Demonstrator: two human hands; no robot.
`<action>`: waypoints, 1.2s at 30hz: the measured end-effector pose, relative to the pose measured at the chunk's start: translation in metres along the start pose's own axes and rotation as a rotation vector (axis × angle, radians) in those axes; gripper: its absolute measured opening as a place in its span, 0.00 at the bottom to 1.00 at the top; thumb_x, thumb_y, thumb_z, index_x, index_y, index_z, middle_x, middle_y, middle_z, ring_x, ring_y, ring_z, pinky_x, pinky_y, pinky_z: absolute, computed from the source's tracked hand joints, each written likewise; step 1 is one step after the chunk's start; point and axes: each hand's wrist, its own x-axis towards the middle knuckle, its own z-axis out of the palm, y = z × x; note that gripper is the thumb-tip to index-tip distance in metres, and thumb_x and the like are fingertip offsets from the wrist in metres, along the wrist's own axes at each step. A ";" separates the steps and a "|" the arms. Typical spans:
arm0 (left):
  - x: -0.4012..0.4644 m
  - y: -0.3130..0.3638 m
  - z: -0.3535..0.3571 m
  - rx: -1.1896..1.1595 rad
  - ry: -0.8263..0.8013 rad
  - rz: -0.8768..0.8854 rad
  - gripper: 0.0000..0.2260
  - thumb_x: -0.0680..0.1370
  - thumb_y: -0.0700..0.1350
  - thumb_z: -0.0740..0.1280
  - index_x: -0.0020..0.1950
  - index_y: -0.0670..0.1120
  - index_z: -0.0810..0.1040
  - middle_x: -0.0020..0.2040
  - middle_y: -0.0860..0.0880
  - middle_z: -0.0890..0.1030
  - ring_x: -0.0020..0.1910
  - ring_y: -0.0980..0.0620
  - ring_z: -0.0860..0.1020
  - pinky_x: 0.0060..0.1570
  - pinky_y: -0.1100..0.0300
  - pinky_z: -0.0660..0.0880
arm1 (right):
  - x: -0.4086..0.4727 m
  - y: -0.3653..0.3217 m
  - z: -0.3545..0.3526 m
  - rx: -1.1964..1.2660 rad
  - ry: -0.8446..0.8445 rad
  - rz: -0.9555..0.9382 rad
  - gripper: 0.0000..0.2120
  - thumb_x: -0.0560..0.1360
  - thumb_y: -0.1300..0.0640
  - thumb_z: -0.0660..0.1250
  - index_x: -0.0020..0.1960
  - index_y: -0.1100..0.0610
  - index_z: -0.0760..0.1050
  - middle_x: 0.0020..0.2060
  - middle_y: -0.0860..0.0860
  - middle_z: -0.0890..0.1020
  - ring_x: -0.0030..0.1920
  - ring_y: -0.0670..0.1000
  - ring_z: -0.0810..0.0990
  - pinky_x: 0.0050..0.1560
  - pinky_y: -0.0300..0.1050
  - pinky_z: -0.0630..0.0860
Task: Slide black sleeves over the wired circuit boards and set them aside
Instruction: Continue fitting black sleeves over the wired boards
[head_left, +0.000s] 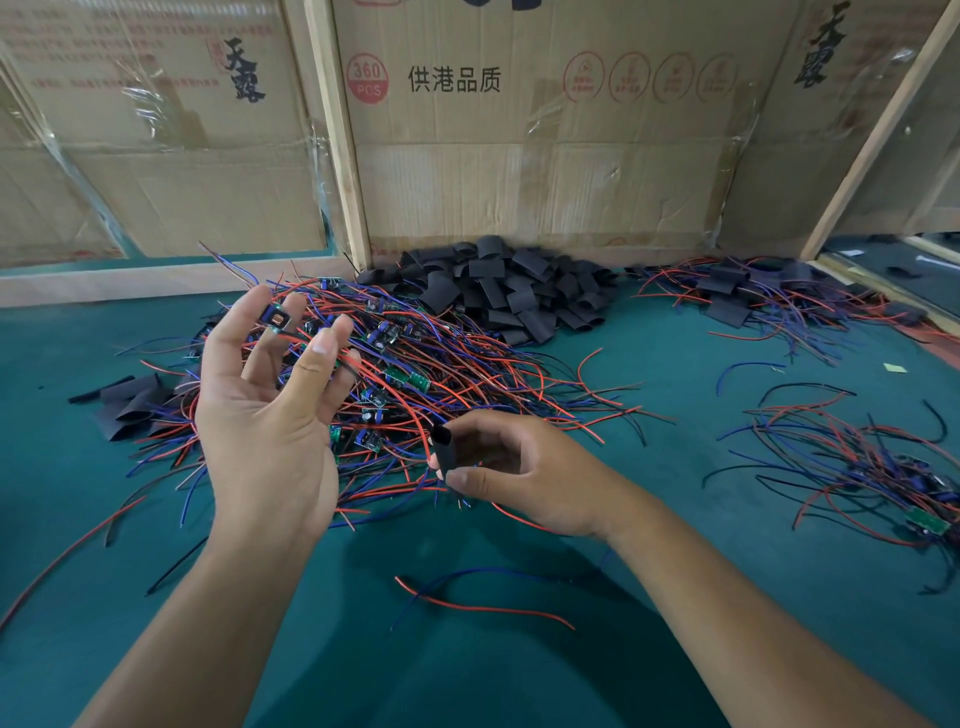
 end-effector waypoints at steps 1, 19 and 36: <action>0.000 0.000 0.001 -0.007 0.000 -0.001 0.21 0.78 0.33 0.69 0.68 0.48 0.72 0.62 0.45 0.77 0.59 0.46 0.82 0.53 0.60 0.78 | 0.000 0.000 -0.001 -0.018 0.001 0.001 0.12 0.78 0.62 0.70 0.61 0.60 0.76 0.50 0.49 0.82 0.51 0.47 0.81 0.58 0.52 0.78; -0.005 -0.012 0.000 0.055 -0.102 0.043 0.34 0.75 0.27 0.69 0.76 0.50 0.63 0.75 0.45 0.68 0.63 0.44 0.80 0.58 0.55 0.77 | 0.000 0.002 -0.001 -0.079 0.000 -0.031 0.12 0.76 0.57 0.71 0.58 0.54 0.78 0.52 0.51 0.84 0.52 0.46 0.82 0.59 0.55 0.79; -0.010 -0.012 0.004 0.203 -0.186 0.163 0.33 0.74 0.28 0.69 0.72 0.54 0.66 0.75 0.46 0.66 0.61 0.42 0.81 0.58 0.58 0.77 | 0.000 -0.001 0.000 -0.079 0.003 -0.046 0.10 0.76 0.56 0.72 0.56 0.52 0.78 0.52 0.51 0.84 0.52 0.51 0.82 0.58 0.56 0.78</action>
